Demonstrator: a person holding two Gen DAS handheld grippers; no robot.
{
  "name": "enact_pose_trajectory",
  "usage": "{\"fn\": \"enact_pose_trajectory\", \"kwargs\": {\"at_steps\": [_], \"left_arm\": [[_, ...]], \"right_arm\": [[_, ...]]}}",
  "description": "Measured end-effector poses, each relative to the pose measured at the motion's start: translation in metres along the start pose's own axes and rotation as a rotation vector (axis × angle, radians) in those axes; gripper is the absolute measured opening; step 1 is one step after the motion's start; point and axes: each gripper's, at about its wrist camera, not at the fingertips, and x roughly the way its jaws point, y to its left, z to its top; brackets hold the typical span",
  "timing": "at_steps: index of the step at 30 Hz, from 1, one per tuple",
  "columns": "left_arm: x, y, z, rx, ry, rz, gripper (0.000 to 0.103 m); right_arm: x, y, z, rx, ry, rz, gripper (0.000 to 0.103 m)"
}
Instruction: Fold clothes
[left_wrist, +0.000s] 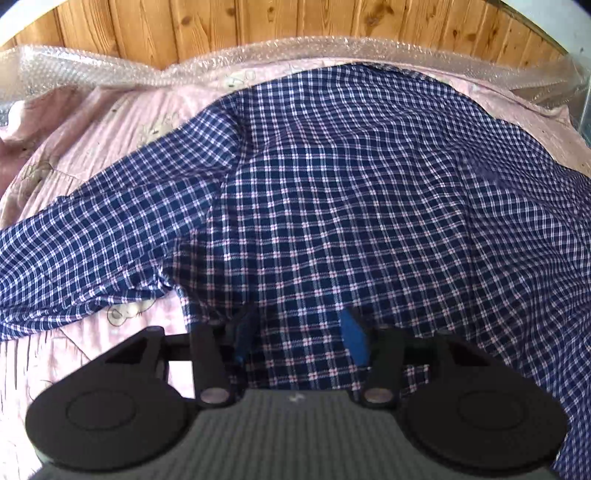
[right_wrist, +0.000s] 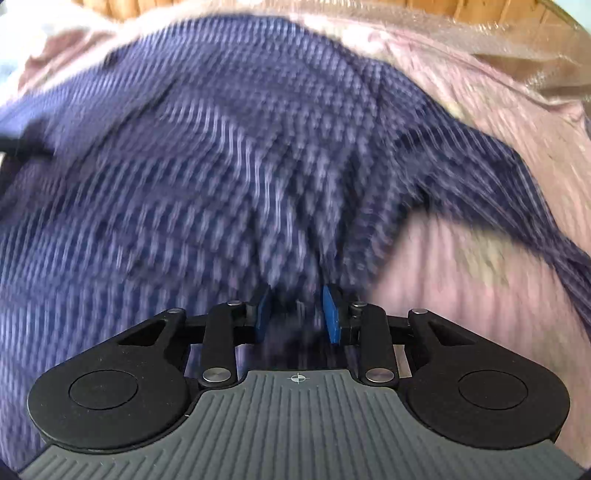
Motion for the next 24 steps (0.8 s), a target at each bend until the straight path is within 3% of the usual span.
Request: {"fn": "enact_pose_trajectory", "kwargs": {"at_steps": [2,4,5,7,9,11,13,15,16,17,21,24], "left_arm": [[0.007,0.002,0.001,-0.001,0.017,0.016,0.052],[0.014,0.003,0.003,-0.002,0.034,0.032,0.048],[0.017,0.004,0.003,-0.002,0.043,0.04,0.05],[0.021,0.003,0.004,-0.007,0.054,0.068,0.058],[0.023,0.002,0.005,-0.012,0.064,0.098,0.059],[0.026,0.001,0.006,-0.018,0.074,0.127,0.069],[0.029,0.0,0.007,-0.024,0.085,0.157,0.063],[0.031,-0.001,0.008,-0.029,0.095,0.186,0.057],[0.029,-0.016,0.007,-0.009,0.089,0.153,0.057],[0.025,-0.035,0.007,0.017,0.08,0.106,0.057],[0.011,-0.113,0.003,0.123,0.043,-0.085,0.057],[0.002,-0.169,-0.002,0.196,0.02,-0.219,0.057]], "right_arm": [[-0.01,-0.005,-0.019,0.004,0.013,0.032,0.032],[-0.016,-0.01,-0.022,0.012,0.05,0.076,0.033],[-0.02,-0.015,-0.02,0.028,0.06,0.099,0.033],[-0.03,-0.029,-0.008,0.053,-0.013,0.094,0.033],[-0.029,-0.049,0.019,0.08,-0.091,0.044,0.036],[-0.023,-0.071,0.05,0.117,-0.157,-0.005,0.037],[-0.009,-0.095,0.085,0.156,-0.204,-0.021,0.038],[0.006,-0.11,0.12,0.164,-0.249,-0.013,0.049],[0.014,-0.113,0.137,0.144,-0.267,-0.002,0.056],[0.022,-0.114,0.153,0.107,-0.281,0.011,0.057],[0.061,-0.111,0.207,-0.07,-0.28,0.034,0.057],[0.094,-0.112,0.229,-0.151,-0.208,0.079,0.053]]}}
